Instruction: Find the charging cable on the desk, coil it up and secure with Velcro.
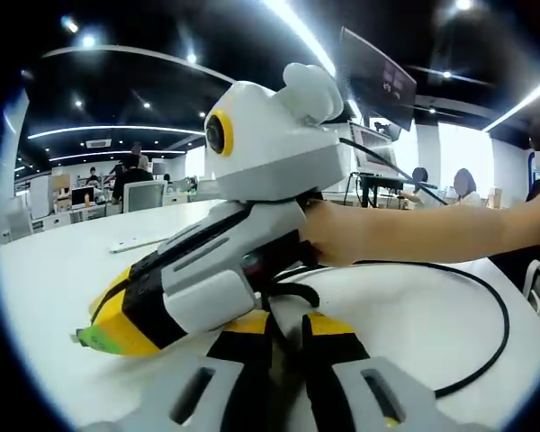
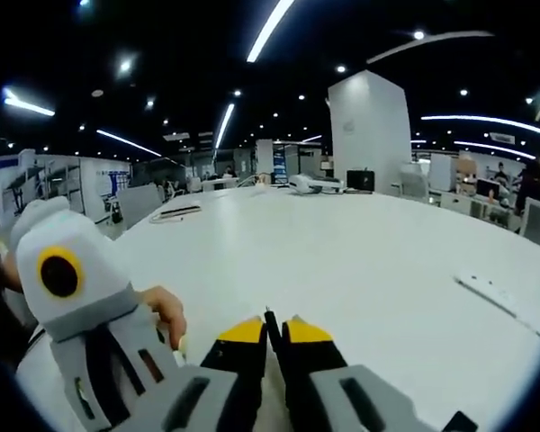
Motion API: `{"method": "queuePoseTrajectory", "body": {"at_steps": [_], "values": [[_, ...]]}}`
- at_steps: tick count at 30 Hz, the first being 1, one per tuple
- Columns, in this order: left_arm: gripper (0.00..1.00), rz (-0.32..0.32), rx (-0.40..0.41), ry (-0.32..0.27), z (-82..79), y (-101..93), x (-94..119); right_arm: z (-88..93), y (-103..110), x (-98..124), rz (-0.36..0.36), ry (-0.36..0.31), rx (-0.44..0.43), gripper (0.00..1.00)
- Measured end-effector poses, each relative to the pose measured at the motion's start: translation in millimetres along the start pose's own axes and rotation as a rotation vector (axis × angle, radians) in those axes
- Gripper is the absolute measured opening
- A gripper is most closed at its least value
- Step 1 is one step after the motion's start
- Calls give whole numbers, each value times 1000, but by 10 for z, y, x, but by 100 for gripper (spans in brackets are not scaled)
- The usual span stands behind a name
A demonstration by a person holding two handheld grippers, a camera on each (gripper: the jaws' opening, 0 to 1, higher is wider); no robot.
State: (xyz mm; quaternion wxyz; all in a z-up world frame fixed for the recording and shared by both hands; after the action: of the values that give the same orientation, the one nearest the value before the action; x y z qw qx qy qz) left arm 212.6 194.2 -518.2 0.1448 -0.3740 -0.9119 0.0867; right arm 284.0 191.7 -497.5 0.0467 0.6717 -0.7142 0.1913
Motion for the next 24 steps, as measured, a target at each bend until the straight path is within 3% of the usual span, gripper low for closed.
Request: {"method": "queuePoseTrajectory", "body": {"at_steps": [15,21,24], "values": [[14,0,1,-1,-8,12,3,19,-48,-1,-2,-21,-22,10],[14,-1,1,-1,-13,17,2,-178,-98,113,-5,-110,-56,20],[14,-1,1,-1,-12,14,4,-304,-155,273,28,-153,-33,16]]}}
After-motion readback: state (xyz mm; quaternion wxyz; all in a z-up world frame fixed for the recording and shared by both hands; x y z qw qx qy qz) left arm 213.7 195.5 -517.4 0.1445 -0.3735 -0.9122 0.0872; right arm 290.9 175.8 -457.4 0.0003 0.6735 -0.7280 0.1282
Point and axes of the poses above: the point that each gripper's makers call its tool centre point, and the gripper's own axes: x roughly backward along the fingers, y roughly to its left, z roughly out of its underside, the point moved 8 cm from there along x, roughly backward along the fingers, and after that the axes turned 15 degrees about x, right-handed, at the moved point
